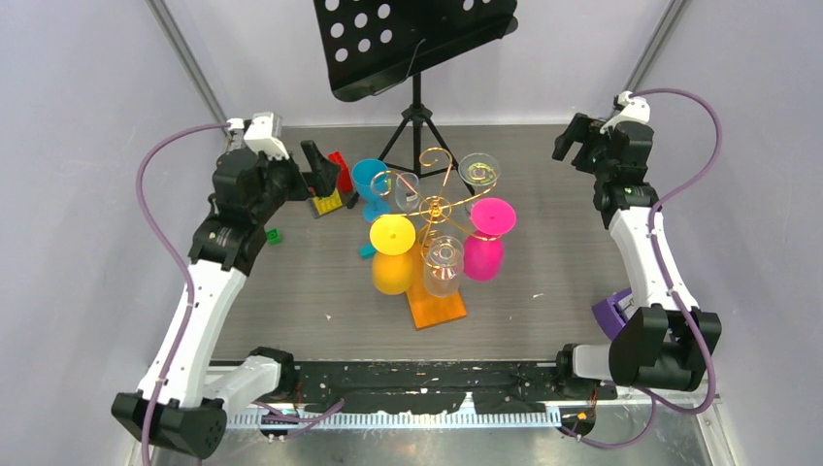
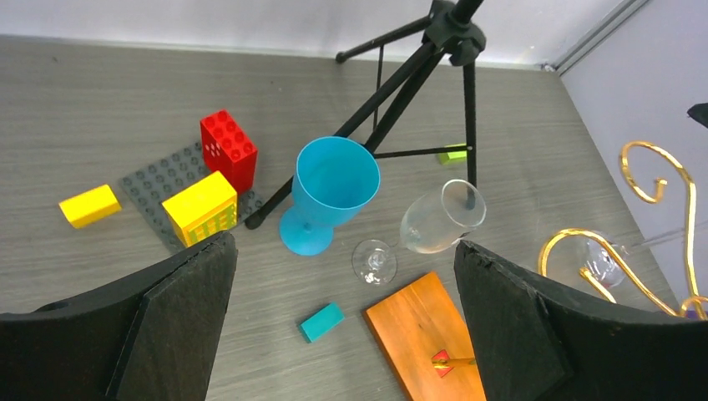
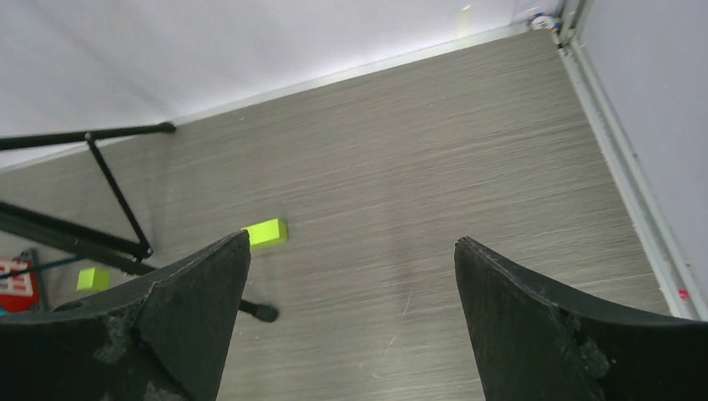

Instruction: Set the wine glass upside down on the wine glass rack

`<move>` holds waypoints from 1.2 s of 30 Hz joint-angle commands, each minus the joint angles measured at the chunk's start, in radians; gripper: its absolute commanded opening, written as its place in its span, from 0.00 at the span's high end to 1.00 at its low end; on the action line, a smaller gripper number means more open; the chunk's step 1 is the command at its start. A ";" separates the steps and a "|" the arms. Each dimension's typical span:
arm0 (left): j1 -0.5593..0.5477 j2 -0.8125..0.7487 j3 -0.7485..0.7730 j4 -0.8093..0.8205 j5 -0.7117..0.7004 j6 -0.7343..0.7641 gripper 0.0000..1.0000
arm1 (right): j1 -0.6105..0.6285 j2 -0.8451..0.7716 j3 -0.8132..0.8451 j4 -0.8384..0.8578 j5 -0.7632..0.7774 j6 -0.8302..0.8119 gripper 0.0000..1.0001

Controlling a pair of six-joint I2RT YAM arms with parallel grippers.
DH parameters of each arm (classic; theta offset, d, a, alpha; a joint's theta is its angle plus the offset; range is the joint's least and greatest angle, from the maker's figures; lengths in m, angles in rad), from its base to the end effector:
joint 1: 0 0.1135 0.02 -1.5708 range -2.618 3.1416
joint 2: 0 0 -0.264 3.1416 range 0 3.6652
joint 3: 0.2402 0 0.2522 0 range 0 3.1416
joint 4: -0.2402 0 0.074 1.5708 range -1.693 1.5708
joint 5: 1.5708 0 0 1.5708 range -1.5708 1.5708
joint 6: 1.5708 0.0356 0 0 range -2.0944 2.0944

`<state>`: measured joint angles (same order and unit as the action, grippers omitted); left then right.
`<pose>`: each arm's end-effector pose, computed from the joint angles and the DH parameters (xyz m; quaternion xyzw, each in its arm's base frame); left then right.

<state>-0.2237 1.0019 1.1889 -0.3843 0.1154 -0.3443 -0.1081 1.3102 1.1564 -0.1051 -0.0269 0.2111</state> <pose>0.2083 -0.0516 0.4190 -0.0100 0.7728 -0.2202 0.5951 0.3075 -0.0324 0.3623 0.1178 0.7836 0.0420 0.6085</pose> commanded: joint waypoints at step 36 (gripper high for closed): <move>-0.048 0.639 0.283 -0.079 -0.152 -0.164 0.41 | 0.057 -0.117 -0.048 -0.111 -0.213 0.140 0.18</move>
<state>-0.2687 1.6611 1.4902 -0.4828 -0.0071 -0.5320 -0.0578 1.2304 1.1126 -0.2276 -0.2310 0.3355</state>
